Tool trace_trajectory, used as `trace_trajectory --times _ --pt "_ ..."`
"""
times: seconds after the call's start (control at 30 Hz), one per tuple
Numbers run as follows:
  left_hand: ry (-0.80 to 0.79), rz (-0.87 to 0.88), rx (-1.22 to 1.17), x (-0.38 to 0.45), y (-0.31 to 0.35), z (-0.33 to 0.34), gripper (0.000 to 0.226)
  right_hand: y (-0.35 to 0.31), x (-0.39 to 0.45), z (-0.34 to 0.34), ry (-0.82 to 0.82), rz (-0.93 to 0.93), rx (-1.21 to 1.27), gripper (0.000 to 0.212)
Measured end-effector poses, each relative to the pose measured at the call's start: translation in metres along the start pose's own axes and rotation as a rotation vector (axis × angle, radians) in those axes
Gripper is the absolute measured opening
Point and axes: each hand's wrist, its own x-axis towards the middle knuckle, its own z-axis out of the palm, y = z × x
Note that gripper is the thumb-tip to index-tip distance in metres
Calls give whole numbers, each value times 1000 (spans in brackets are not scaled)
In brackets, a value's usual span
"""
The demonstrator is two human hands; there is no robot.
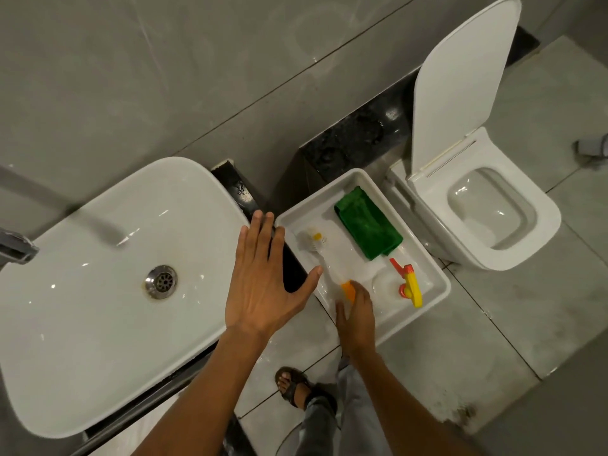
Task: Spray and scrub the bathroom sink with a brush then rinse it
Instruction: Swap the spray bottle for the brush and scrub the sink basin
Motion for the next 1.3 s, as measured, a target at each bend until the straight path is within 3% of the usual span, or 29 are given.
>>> trace_trajectory --times 0.23,0.4,0.5,0.7,0.93,1.07,1.13,1.23,1.3 --pt "48 18 5 -1 -2 6 104 -17 40 -4 -115 88 -174 37" --pt "97 65 -83 -2 -3 6 101 -25 24 -17 -97 78 -29 32" --pt "56 71 -211 -2 -3 -4 103 -29 4 -33 -125 47 -69 27" --pt "152 -110 -478 -50 -36 -32 99 -80 -47 -76 -80 -68 65 34" --pt "254 -469 -385 -145 -176 -55 95 -187 -121 -106 -418 -260 292 37" --pt "327 -736 -401 -181 -243 -68 107 -235 -176 -76 -526 -351 268 36" --pt "313 -769 -432 -180 -252 -67 105 -244 -193 -61 -612 -316 292 39" --pt "314 -796 -470 -183 -264 -63 94 -256 -218 -23 -784 -257 177 45" --pt "306 -805 -458 -184 -263 -57 88 -262 -226 -7 -839 -240 -40 49"
